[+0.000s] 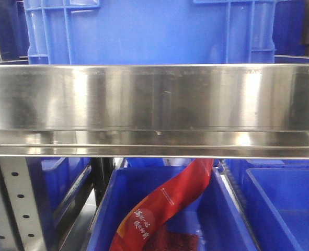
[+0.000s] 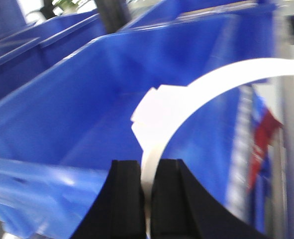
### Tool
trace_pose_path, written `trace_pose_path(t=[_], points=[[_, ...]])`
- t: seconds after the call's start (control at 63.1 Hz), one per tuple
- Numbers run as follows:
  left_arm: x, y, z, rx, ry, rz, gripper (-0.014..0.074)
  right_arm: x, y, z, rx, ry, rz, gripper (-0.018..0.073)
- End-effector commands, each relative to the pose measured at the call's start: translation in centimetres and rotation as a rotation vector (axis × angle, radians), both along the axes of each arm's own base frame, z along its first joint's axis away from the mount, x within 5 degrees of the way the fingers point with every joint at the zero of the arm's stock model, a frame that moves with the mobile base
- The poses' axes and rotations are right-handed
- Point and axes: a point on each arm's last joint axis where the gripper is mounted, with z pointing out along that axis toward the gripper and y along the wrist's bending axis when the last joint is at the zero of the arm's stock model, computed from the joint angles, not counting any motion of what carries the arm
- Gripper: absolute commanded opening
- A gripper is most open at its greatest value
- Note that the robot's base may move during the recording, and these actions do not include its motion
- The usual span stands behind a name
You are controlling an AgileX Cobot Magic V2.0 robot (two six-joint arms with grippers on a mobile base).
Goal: Grab PVC pipe and place in blue bin
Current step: 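Move both held white arcs over the open blue bin, then open both grippers to drop the white arcs into the blue bin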
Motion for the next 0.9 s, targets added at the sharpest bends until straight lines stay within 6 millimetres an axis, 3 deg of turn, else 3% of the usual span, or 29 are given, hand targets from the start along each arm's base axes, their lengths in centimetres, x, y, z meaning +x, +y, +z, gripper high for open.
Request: trace_pose_path(t=[0.0,0.301,0.475,0.649,0.76,0.887], points=[[1.6,-1.0,1.0,-0.003,0.012,-0.012,-0.0111,1.7,1.5,1.5,-0.029,-0.045,0.052,-0.0167],[7.5,-3.8,2.2,-0.026,-0.027,-0.010,-0.0111,8.3,5.9,3.3,-0.029,-0.059,0.121,-0.0167],[9.4,-4.7,0.5,-0.020,-0.012,-0.006,-0.0111,10.9,7.0,2.9,-0.027,-0.060,0.117,-0.0167],[10.5,-5.2,-1.0,0.000,0.025,-0.006,-0.0105,12.1,7.5,1.4,-0.041,-0.021,0.118,-0.0154],[10.7,-5.3,-1.2,0.003,0.033,-0.006,-0.0008,12.5,7.7,0.9,-0.045,-0.008,0.118,-0.0048],[10.7,-5.3,-1.2,0.003,0.033,-0.006,0.0217,12.8,7.8,0.4,-0.050,0.006,0.119,0.0172]])
